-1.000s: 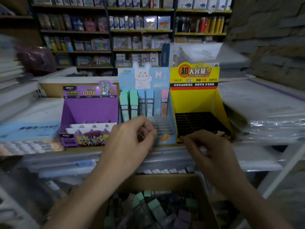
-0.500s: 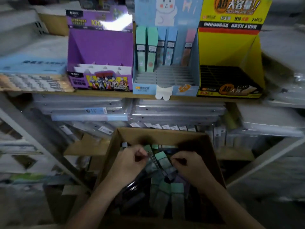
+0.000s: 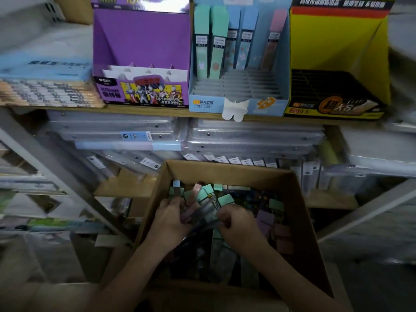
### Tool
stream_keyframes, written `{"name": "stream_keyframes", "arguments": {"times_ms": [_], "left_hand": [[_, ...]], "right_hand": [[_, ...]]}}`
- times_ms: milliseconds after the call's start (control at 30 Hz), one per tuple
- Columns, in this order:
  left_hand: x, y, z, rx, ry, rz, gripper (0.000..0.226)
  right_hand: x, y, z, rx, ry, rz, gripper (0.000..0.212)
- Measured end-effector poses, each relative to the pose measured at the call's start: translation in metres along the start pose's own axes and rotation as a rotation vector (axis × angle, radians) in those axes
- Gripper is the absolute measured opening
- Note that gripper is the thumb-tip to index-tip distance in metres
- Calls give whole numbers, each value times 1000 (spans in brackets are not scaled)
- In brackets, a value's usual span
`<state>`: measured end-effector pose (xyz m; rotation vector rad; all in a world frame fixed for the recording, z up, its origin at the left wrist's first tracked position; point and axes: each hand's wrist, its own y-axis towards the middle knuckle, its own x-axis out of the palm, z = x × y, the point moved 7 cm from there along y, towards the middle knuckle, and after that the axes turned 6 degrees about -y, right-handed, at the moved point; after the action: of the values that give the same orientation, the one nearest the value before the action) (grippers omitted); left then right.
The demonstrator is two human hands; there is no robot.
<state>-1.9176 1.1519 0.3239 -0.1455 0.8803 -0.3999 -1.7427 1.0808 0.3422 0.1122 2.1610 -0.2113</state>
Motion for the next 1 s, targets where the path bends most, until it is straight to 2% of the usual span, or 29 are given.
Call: {"name": "stream_keyframes", "arguments": {"times_ms": [100, 233, 300, 467, 633, 733, 767, 867, 933, 1000], "left_hand": [[-1, -1, 0, -3, -44, -13, 61], [-1, -1, 1, 34, -107, -55, 29], [-1, -1, -1, 31, -120, -67, 20], [6, -4, -3, 47, -138, -100, 22], [10, -7, 2, 72, -27, -143, 44], [9, -4, -2, 59, -89, -118, 70], [8, -2, -4, 65, -122, -93, 72], [6, 2, -9, 44, -260, -55, 58], [8, 3, -13, -10, -379, -89, 60], [14, 4, -13, -35, -459, -145, 50]], "right_hand": [[1, 6, -13, -77, 2, 17, 9], [7, 19, -11, -94, -33, 16, 22], [14, 25, -8, -126, -89, -4, 33], [30, 40, -7, -273, -367, -75, 51], [37, 49, -11, -328, -314, -198, 55], [35, 52, -10, -345, -327, -207, 54], [33, 52, -9, -344, -323, -210, 52], [25, 52, -6, -349, -276, -187, 35], [20, 51, -5, -373, -256, -167, 24], [17, 49, -4, -381, -241, -173, 22]]}}
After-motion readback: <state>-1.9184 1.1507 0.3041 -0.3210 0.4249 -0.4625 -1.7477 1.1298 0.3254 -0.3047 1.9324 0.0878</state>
